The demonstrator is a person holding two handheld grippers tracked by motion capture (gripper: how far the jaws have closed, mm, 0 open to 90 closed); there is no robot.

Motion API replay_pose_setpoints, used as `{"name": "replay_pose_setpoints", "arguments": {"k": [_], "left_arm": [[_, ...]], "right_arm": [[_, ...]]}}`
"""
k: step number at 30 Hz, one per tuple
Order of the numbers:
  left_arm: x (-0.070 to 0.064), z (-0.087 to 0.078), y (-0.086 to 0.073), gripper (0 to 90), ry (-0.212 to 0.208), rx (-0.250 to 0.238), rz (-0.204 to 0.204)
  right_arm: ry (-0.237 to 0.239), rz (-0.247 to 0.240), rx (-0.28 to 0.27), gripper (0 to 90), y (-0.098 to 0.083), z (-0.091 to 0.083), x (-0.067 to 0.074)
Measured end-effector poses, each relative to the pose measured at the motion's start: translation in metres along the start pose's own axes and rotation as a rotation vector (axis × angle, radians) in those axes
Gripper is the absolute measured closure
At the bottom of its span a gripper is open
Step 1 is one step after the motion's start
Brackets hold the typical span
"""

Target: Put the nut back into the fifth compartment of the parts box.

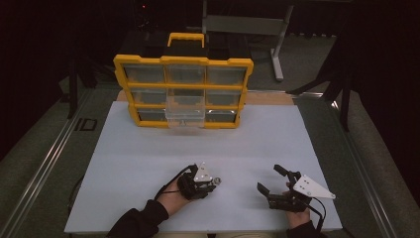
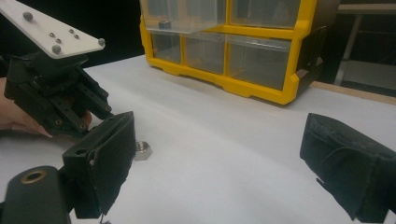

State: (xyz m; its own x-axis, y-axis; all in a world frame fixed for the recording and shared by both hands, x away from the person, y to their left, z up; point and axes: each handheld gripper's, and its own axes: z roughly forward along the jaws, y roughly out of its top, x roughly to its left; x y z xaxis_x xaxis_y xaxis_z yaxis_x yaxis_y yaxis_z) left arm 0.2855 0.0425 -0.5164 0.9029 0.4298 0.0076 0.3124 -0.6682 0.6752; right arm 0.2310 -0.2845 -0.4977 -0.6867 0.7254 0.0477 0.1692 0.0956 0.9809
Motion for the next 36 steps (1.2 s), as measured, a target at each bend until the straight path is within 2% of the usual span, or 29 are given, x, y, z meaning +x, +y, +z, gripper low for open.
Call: {"name": "replay_pose_setpoints", "arguments": {"k": [3, 6, 7, 15, 36], "left_arm": [[0.001, -0.004, 0.002, 70.3, -0.001, 0.000, 0.004], [0.003, -0.012, 0.005, 70.3, -0.006, -0.020, -0.007], [0.004, -0.015, 0.007, 70.3, -0.002, -0.022, 0.002], [0.012, -0.046, 0.018, 70.3, 0.004, -0.073, -0.002], [0.040, -0.117, 0.040, 70.3, 0.065, -0.169, -0.009]], "right_arm": [[-0.001, 0.001, -0.001, 10.6, 0.000, 0.000, 0.000], [-0.001, 0.001, 0.000, 10.6, 0.000, 0.000, 0.000], [-0.001, 0.000, -0.001, 10.6, 0.000, 0.000, 0.000], [-0.001, 0.000, -0.002, 10.6, 0.000, 0.000, 0.000], [-0.001, 0.001, -0.001, 10.6, 0.000, 0.001, 0.000]]}}
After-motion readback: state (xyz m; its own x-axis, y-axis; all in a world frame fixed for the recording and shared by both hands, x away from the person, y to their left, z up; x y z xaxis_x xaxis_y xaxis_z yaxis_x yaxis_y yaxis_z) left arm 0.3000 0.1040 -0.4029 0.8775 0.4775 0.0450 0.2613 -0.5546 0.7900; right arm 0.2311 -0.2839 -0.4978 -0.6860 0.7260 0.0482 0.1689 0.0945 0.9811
